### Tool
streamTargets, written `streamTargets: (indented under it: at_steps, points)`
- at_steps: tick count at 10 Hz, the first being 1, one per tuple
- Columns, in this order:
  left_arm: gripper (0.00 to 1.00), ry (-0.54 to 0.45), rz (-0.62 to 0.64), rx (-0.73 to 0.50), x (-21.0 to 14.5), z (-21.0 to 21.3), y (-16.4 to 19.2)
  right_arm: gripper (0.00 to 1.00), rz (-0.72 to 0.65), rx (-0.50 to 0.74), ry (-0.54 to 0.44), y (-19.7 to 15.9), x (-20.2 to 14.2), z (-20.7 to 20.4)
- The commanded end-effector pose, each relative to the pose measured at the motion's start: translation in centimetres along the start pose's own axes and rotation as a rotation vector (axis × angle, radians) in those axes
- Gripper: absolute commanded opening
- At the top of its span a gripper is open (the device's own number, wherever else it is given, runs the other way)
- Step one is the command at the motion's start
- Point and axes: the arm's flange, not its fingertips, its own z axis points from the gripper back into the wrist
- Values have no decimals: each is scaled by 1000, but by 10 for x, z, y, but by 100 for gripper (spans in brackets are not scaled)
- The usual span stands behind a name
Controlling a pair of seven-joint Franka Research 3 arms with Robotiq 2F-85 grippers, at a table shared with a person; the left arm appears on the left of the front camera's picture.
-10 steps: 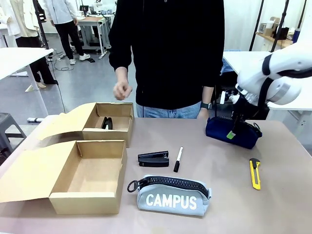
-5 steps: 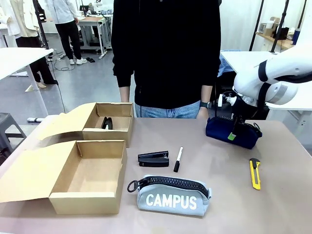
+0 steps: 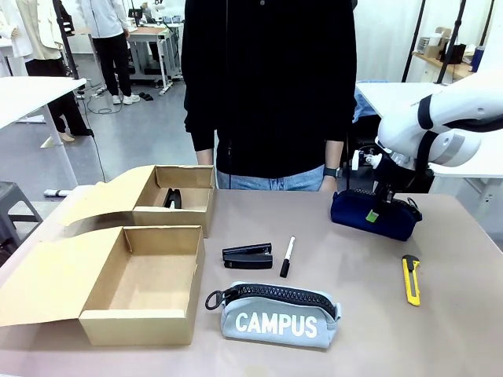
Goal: Place items inside the box.
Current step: Pick up a Pencil pouch or Stapler and place it inside the Mailer Box closest to the robot.
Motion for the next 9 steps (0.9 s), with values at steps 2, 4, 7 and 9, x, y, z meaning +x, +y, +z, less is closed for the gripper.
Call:
streamTargets:
  at_steps: [2, 4, 7, 9]
  points:
    - [100, -12, -22, -25, 0, -1, 0, 0, -38, 35, 10, 4, -5, 10]
    - [100, -12, -22, -25, 0, -1, 0, 0, -74, 37, -3, 6, -11, 20]
    - [100, -12, -22, -25, 0, -1, 0, 0, -193, 40, -13, 35, -28, 81]
    - [100, -12, -22, -25, 0, -1, 0, 0, -432, 189, -1, 116, -65, 154]
